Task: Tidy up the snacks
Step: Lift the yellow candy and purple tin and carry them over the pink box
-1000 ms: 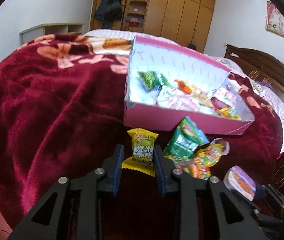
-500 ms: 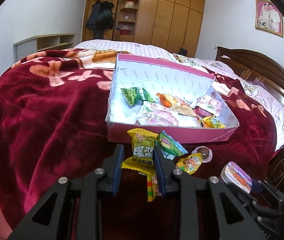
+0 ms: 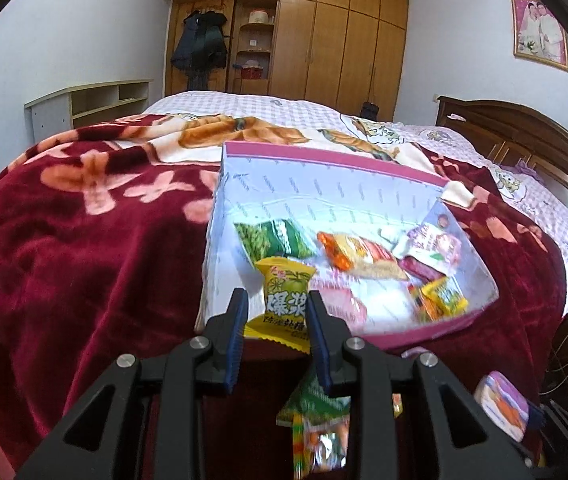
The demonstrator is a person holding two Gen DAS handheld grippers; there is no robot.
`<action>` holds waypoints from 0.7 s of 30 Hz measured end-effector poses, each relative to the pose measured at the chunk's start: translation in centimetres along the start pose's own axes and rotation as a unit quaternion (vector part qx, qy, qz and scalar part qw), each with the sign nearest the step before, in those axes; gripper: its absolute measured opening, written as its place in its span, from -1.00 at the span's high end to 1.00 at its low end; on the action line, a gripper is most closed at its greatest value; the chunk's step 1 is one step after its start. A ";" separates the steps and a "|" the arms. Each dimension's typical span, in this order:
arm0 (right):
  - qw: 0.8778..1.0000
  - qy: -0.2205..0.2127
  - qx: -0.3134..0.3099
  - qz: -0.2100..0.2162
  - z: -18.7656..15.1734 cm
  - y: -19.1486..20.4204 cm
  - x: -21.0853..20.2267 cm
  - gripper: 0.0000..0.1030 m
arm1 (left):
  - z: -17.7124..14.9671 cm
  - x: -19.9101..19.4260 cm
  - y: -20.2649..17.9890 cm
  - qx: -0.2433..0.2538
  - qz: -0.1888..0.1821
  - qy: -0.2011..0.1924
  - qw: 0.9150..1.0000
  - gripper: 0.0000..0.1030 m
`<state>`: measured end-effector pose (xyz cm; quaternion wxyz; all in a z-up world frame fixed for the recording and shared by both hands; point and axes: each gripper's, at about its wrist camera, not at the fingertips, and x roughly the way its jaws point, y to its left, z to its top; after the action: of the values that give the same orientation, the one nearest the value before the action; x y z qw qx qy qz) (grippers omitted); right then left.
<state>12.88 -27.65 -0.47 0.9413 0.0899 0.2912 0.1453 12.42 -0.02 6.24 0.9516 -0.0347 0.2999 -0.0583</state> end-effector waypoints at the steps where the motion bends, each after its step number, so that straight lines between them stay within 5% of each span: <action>1: 1.000 -0.002 0.000 -0.001 0.2 -0.1 -0.1 -0.05 | 0.2 0.3 -0.1 0.000 0.000 0.000 1.000 0.41; 21: 0.998 -0.039 0.011 -0.041 5.4 -3.2 0.0 -0.05 | 1.1 5.6 -0.9 0.017 0.016 0.016 1.000 0.40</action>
<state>16.63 -31.09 3.11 0.9561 0.0939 0.2592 0.0995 17.54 -1.63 4.09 0.9480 -0.0132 0.3143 -0.0490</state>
